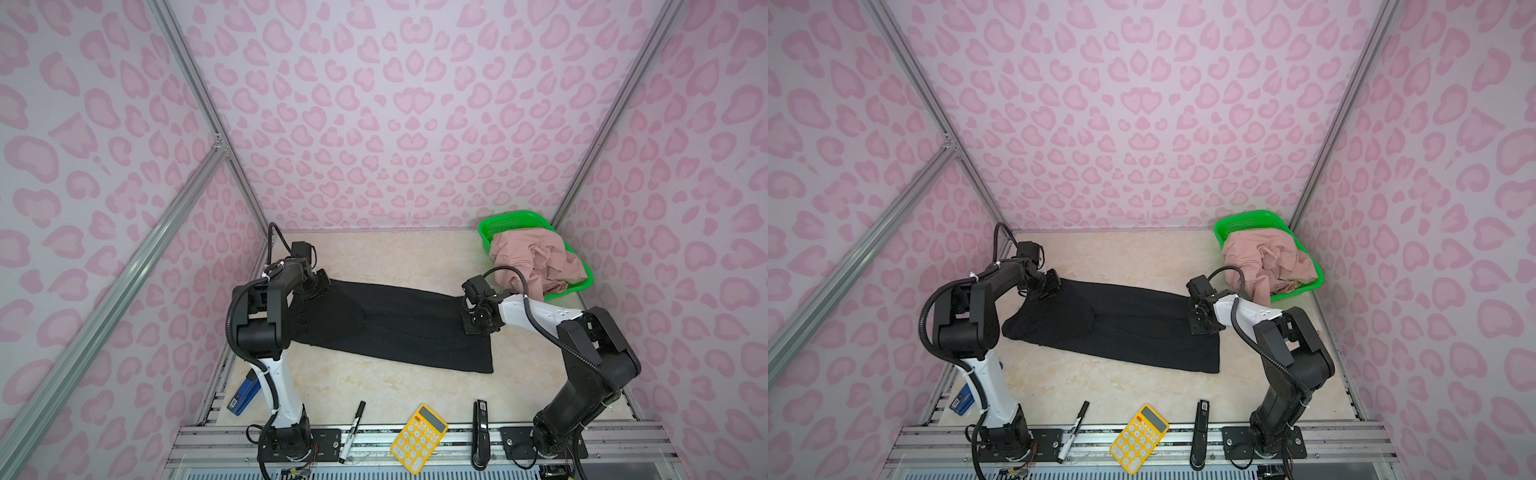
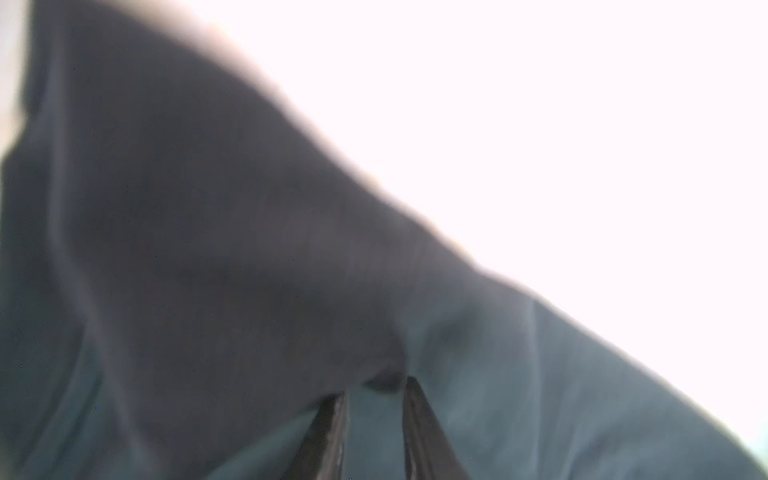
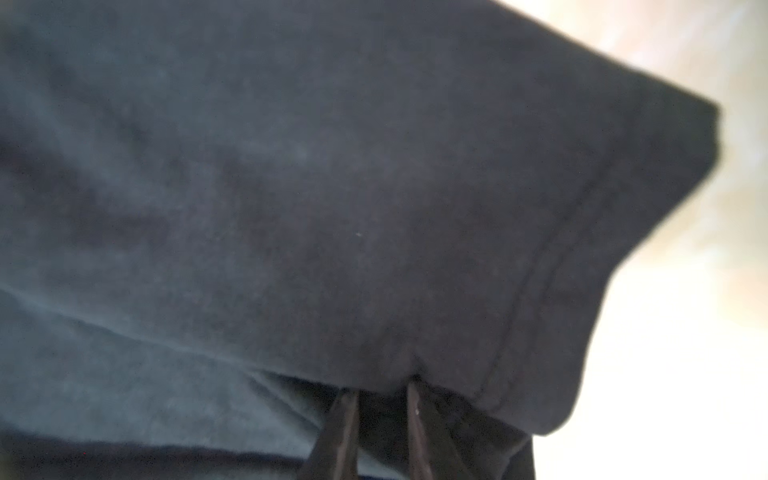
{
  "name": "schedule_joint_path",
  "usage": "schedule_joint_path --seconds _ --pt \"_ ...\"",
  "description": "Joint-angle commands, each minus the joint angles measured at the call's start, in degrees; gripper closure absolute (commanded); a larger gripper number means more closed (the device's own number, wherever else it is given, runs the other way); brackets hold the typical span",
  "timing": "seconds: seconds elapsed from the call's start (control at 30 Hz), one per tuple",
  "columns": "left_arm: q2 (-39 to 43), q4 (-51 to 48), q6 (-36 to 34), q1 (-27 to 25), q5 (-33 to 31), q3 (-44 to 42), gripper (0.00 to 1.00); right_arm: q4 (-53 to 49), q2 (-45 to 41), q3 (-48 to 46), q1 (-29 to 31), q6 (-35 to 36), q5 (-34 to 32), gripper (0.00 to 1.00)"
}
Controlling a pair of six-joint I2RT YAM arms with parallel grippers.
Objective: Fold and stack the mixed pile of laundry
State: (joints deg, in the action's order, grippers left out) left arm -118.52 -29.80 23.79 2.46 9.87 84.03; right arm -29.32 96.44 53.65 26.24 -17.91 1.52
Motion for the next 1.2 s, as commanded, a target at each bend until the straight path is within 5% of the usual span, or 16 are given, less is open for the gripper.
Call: schedule_joint_path --seconds 0.0,0.3,0.4,0.53,0.67,0.83,1.03,1.17 --pt "-6.2 -5.1 -2.4 -1.4 1.8 8.9 0.74 -5.9 -0.1 -1.9 2.8 -3.5 3.3 0.79" --pt "-21.3 -18.7 -3.3 -5.5 2.7 35.5 0.78 -7.2 0.1 0.7 8.6 -5.4 6.1 0.77" --pt "-19.8 -17.1 -3.2 -6.0 2.2 35.7 0.77 -9.5 -2.7 3.3 8.7 -4.3 2.6 0.77" --pt "-13.4 -12.9 -5.2 -6.0 2.7 32.2 0.69 -11.4 -5.5 10.2 8.7 3.3 0.8 0.69" --pt "-3.8 -12.4 -3.1 -4.5 -3.9 26.7 0.54 -8.2 -1.9 18.3 8.1 10.6 3.9 0.57" --pt "13.0 -6.5 2.7 0.9 -4.0 7.7 0.46 -9.0 15.4 38.3 8.0 19.4 13.9 0.49" --pt "31.8 -2.2 2.2 5.3 -4.6 -13.2 0.16 -12.1 37.5 67.4 9.8 22.4 22.9 0.38" --pt "39.7 -2.6 2.7 5.6 -3.4 -20.3 0.14 -17.5 51.9 88.8 10.6 22.1 26.8 0.34"
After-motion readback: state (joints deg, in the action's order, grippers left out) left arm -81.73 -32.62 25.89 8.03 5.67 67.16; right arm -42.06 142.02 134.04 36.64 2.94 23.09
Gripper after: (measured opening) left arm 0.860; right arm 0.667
